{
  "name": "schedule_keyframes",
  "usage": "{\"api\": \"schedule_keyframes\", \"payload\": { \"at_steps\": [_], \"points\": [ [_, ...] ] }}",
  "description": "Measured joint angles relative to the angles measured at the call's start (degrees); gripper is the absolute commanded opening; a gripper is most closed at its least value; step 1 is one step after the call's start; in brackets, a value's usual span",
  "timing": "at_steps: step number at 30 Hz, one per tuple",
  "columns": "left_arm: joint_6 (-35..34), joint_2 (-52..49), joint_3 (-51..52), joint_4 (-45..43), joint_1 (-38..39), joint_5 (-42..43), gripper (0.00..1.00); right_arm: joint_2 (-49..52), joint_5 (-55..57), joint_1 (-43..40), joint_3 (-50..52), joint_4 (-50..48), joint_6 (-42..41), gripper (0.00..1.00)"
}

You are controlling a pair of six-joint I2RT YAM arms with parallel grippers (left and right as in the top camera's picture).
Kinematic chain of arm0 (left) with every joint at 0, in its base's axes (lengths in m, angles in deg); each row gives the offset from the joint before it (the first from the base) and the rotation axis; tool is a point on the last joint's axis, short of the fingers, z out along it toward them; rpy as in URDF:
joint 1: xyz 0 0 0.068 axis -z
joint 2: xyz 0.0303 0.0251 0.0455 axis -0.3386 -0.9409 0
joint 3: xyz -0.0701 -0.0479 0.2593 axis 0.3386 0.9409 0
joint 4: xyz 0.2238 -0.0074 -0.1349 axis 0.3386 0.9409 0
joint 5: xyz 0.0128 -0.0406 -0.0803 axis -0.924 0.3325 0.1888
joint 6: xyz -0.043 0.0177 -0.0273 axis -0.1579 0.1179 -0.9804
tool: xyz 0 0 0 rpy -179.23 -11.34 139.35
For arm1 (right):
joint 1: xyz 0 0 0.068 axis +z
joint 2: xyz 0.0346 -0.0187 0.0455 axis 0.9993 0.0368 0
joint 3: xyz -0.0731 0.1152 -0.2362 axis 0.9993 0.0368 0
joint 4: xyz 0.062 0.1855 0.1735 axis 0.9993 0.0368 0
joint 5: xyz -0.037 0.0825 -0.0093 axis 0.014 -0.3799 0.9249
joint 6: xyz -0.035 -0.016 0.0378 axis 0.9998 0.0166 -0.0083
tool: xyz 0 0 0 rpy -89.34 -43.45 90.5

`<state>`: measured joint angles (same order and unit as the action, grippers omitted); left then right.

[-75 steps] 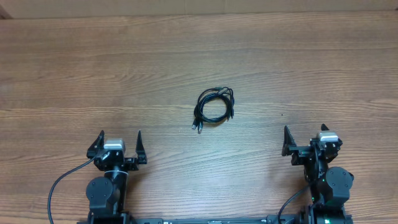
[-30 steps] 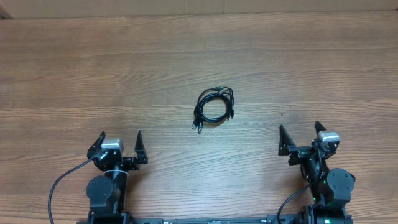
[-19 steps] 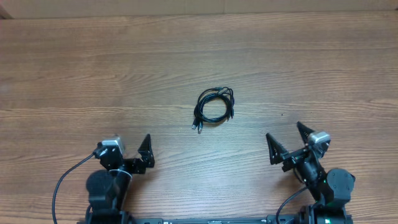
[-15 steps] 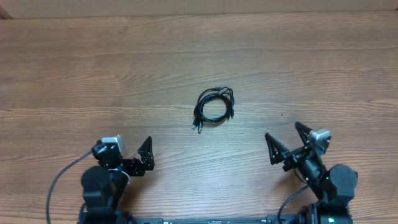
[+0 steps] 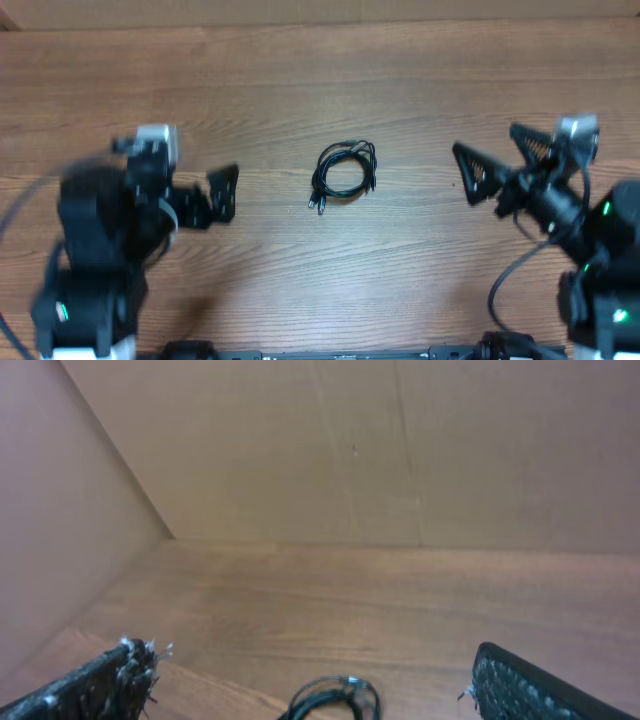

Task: Untangle cables
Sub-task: 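Move the left gripper down onto the black cable bundle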

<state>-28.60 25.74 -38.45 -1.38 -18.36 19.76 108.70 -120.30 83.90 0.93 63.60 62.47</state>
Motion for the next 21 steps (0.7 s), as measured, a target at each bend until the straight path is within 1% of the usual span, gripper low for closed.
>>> {"api": "schedule_keyframes", "payload": {
  "at_steps": [2, 4, 6, 8, 12, 14, 21],
  "points": [
    [1.55, -7.61, -9.46, 6.97, 2.03, -0.72, 1.00, 3.21, 0.07, 0.13, -4.15, 1.92, 0.68, 1.00],
    [3.45, -14.88, -18.32, 12.24, 4.52, -0.98, 1.00, 5.20, -0.11, 0.26, -6.51, 1.81, 0.79, 1.00],
    [5.01, -21.29, -25.51, 13.97, 7.23, -0.50, 1.00, 6.23, -1.22, 0.28, -7.39, 1.88, 0.96, 1.00],
    [5.75, -25.88, -29.70, 14.05, 9.49, 0.22, 1.00, 6.64, -2.27, 0.28, -7.39, 2.62, 1.16, 1.00],
    [6.16, -31.71, -31.21, 12.90, 12.20, 1.16, 1.00, 7.04, -2.10, 0.28, -7.39, 5.29, 1.62, 1.00],
    [4.63, -34.64, -31.30, 12.85, 13.07, 0.15, 1.00, 7.06, -1.07, 0.28, -7.39, 7.06, 1.68, 1.00],
    [-5.73, -49.70, -31.41, 14.75, 18.58, -14.99, 1.00, 7.10, 3.85, 0.28, -7.39, 13.44, 1.79, 1.00]
  ]
}}
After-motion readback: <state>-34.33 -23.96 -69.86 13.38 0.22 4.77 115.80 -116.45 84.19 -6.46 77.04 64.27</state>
